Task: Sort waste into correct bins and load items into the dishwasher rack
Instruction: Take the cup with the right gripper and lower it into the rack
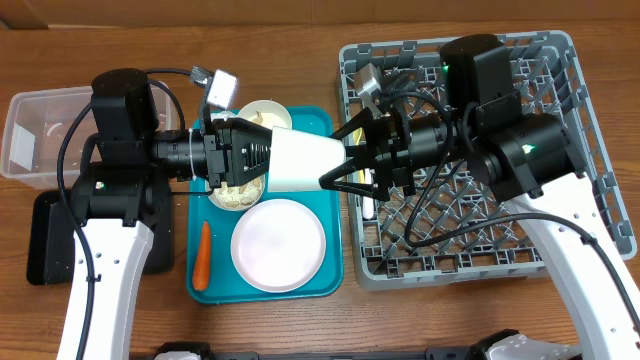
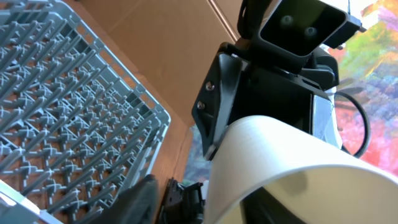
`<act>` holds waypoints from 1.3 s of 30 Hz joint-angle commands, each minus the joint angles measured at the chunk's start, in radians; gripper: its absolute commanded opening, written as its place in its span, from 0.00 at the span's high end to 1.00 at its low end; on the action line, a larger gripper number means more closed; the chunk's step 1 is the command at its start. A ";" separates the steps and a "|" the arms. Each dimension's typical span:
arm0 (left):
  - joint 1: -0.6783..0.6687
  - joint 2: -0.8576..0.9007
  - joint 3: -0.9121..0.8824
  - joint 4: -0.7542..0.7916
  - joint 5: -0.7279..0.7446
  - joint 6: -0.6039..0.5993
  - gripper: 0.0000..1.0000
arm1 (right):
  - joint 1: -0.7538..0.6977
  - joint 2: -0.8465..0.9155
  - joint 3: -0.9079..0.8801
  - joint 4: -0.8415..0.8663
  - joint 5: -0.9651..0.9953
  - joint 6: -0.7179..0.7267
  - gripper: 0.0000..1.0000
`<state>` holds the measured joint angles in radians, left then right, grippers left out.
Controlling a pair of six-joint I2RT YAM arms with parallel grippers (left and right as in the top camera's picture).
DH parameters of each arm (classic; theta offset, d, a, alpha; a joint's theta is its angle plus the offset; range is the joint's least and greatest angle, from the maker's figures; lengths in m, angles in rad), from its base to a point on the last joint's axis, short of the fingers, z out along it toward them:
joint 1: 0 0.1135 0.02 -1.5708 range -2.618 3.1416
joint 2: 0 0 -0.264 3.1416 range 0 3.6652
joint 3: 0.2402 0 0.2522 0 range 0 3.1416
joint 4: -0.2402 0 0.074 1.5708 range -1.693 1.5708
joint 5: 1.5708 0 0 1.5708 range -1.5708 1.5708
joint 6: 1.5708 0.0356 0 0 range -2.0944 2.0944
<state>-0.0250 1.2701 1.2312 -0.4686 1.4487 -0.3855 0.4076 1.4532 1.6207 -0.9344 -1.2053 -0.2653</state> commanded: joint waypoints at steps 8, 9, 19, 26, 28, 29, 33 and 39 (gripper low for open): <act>-0.001 0.002 0.015 -0.023 -0.171 0.006 0.10 | -0.020 -0.054 0.010 -0.021 0.314 0.197 0.61; -0.001 0.002 0.015 -0.037 -0.199 0.014 0.09 | -0.032 -0.069 0.010 -0.038 0.354 0.204 0.61; -0.001 0.002 0.015 -0.320 -0.654 0.103 0.12 | -0.239 -0.212 0.010 -0.282 0.609 0.222 0.61; -0.003 0.002 0.015 -0.554 -0.936 0.117 0.16 | -0.389 -0.218 0.009 -0.599 1.077 0.359 0.61; -0.003 0.002 0.015 -0.586 -0.961 0.117 0.17 | -0.413 -0.209 0.009 -0.642 1.107 0.394 0.61; -0.003 0.002 0.015 -0.600 -0.968 0.117 0.17 | -0.426 -0.203 0.008 -0.666 1.125 0.407 0.61; -0.003 0.002 0.015 -0.645 -1.007 0.117 0.17 | -0.478 -0.176 -0.008 -0.719 1.147 0.449 0.60; -0.003 0.002 0.015 -0.660 -1.038 0.117 0.16 | -0.588 -0.113 -0.127 -0.682 1.196 0.502 0.59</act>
<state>-0.0250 1.2751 1.2339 -1.1297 0.4507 -0.2844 -0.1238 1.3037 1.5562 -1.6455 -0.0612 0.1890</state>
